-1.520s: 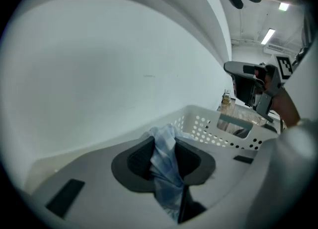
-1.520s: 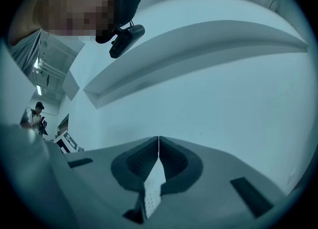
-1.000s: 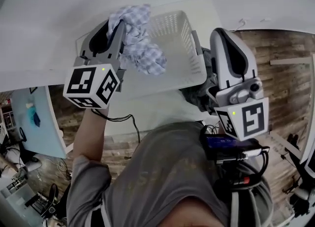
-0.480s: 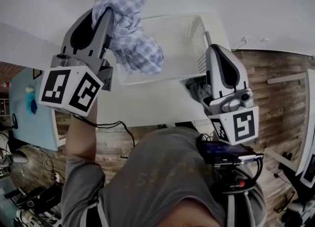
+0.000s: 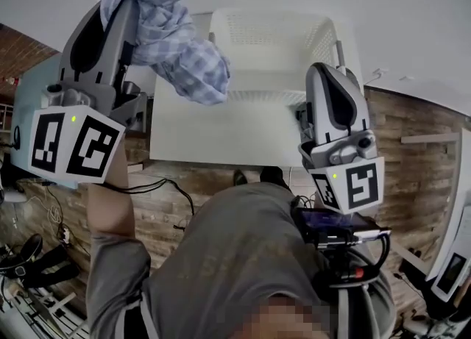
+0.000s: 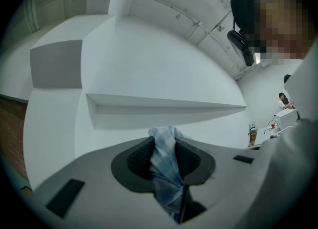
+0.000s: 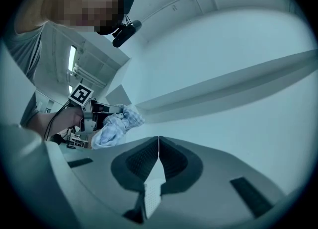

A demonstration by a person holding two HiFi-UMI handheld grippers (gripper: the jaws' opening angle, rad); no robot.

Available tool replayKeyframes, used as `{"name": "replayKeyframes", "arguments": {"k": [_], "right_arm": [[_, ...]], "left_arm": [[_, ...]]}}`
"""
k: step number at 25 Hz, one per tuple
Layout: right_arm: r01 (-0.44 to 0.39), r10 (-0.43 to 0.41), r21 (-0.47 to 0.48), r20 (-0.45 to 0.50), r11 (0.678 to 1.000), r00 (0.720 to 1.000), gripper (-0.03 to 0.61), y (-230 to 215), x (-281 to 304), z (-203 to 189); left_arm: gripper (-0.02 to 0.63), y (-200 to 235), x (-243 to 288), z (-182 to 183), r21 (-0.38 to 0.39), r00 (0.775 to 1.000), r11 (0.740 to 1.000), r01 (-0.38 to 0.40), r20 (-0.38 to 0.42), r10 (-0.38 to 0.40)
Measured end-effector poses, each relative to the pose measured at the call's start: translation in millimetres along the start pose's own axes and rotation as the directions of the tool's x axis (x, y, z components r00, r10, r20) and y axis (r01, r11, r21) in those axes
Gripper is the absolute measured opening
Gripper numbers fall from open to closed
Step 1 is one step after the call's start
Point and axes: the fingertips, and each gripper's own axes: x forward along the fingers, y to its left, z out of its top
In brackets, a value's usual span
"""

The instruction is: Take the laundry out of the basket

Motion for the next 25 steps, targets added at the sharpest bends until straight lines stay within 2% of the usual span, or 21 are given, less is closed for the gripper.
{"name": "replayKeyframes", "arguments": {"k": [6,11,13,17,19,25], "right_arm": [[-0.039,0.039,0.003,0.006,0.999,0.999,0.009,-8,16,4],[-0.072,0.072,-0.027,0.005,0.997,0.997,0.009,-10,34,23],[-0.055,0.056,-0.038,0.036,0.998,0.998,0.009,-8,39,53],[-0.004,0.011,-0.064,0.112,0.998,0.994,0.009,-4,49,157],[0.002,0.007,-0.077,0.113,0.997,0.994,0.009,-4,53,190],[0.009,0.000,-0.108,0.086,0.994,0.996,0.009,-8,50,190]], "left_arm": [[0.100,-1,0,-1,0.013,0.999,0.999,-0.029,-0.015,0.029],[0.100,1,-2,-2,0.001,0.998,0.998,-0.055,-0.014,0.055],[0.100,-1,-1,23,0.029,0.999,0.999,-0.039,-0.002,0.039],[0.100,-3,4,113,0.088,1.000,0.996,-0.003,0.025,0.001],[0.100,-4,5,130,0.087,1.000,0.996,-0.004,0.013,0.003],[0.101,-7,3,77,0.067,0.999,0.998,-0.023,-0.040,0.026]]}}
